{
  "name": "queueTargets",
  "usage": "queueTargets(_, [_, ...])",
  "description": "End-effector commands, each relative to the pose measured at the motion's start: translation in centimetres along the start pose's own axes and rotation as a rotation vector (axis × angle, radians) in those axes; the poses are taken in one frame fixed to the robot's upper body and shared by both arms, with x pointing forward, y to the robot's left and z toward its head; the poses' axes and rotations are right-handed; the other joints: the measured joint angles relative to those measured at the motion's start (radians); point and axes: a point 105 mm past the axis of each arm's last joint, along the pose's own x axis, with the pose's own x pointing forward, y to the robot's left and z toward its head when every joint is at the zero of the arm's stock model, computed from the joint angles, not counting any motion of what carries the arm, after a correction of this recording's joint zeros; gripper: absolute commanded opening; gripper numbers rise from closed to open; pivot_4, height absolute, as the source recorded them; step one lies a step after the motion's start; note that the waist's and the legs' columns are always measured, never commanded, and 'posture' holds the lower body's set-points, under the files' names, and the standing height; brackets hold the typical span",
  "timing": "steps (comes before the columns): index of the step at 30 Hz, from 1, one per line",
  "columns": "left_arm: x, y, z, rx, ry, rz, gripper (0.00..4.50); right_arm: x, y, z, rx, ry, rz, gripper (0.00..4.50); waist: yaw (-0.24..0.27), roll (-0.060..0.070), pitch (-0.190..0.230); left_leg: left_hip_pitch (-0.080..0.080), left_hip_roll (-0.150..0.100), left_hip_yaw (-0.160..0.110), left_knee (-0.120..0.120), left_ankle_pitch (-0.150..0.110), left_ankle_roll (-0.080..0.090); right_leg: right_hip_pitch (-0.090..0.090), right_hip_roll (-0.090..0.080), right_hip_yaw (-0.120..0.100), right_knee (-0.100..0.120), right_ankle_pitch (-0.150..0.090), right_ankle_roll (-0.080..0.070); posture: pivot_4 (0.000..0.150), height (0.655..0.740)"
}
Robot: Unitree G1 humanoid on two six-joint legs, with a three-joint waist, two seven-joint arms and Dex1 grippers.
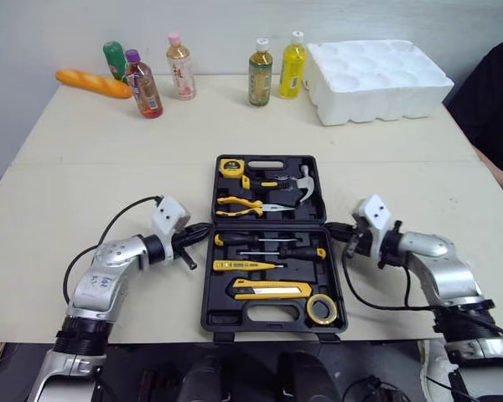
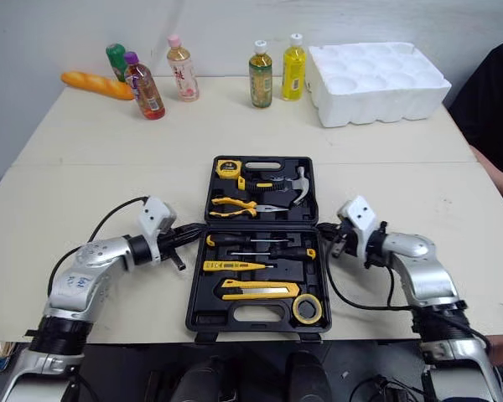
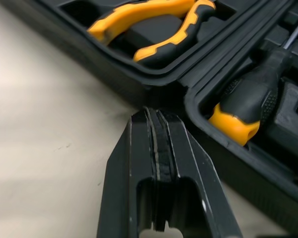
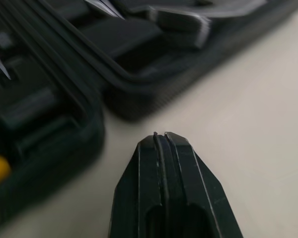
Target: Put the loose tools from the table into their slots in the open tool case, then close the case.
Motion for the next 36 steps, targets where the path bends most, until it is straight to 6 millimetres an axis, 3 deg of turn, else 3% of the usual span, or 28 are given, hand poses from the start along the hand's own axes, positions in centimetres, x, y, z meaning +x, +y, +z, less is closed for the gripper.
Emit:
queueTargets(1, [0.1,0.4,0.9,0.003,-0.046,0.039,0.05,0.4,0.2,0.6,-0.019,-0.004,0.030,0.00,0.000,0.000,0.000,0.000,0.000,0.000,0.000,0.000,0.000,0.000,0.000,0.000,0.000,0.000,0.000,0.150,0.7400])
queueTargets(9, [1.1,-0.6,0.5,0.016,-0.024,-0.006,0.05,0.7,0.4,1.8,-0.028,-0.005,0.064,0.00,0.000,0.000,0.000,0.000,0.000,0.000,0.001,0.000,0.000,0.000,-0.001,0.000,0.000,0.000,0.000,0.150,0.7400])
queueTargets(17, [1.5,-0.6,-0.4,-0.021,0.018,-0.019,0.05,0.8,-0.5,1.7,-0.025,0.015,0.032,0.00,0.000,0.000,0.000,0.000,0.000,0.000,0.001,0.000,0.000,0.000,0.000,0.000,0.000,0.000,0.000,0.150,0.7400])
queueTargets(25, [-1.3,1.8,-1.3,-0.030,0.052,0.101,0.05,-0.9,-1.4,1.7,0.026,0.010,-0.017,0.00,-0.001,0.000,0.000,0.000,0.000,0.000,0.000,0.000,0.000,0.000,0.000,0.000,0.000,0.000,0.000,0.150,0.7400])
queueTargets(28, [-2.5,3.0,-0.3,-0.053,0.015,0.147,0.97,-2.3,-2.0,2.0,0.052,0.030,-0.029,0.97,0.001,0.000,0.000,0.000,0.000,0.000,0.000,0.000,0.000,0.000,-0.001,0.000,0.000,0.000,0.000,0.150,0.7400])
queueTargets(32, [-3.8,4.3,2.5,-0.057,-0.066,0.178,2.91,-4.2,-3.6,4.4,0.132,-0.023,-0.117,3.12,0.002,0.000,0.000,-0.001,0.000,-0.001,0.000,0.000,0.000,0.000,-0.001,-0.001,-0.001,0.000,0.000,0.150,0.7400])
queueTargets(34, [-4.4,5.0,2.0,-0.151,0.046,0.232,3.90,-4.6,-4.0,4.8,0.206,0.048,-0.168,4.23,0.001,0.000,0.000,-0.001,0.000,-0.001,0.000,0.000,0.000,0.000,-0.002,-0.001,0.000,0.000,0.000,0.150,0.7400])
queueTargets(35, [-4.7,5.3,1.7,-0.176,0.101,0.256,4.29,-4.8,-4.2,4.8,0.232,0.080,-0.190,4.50,0.001,0.000,0.000,-0.001,0.000,-0.001,0.000,0.000,0.000,0.000,-0.002,-0.001,0.000,0.000,0.000,0.150,0.7400])
queueTargets(36, [-4.9,5.0,1.7,-0.161,0.181,0.227,4.45,-5.0,-4.1,4.4,0.266,0.165,-0.207,4.50,0.001,0.000,0.000,-0.001,0.000,-0.002,0.000,0.000,0.000,0.000,-0.002,-0.001,0.000,0.000,0.000,0.150,0.7400])
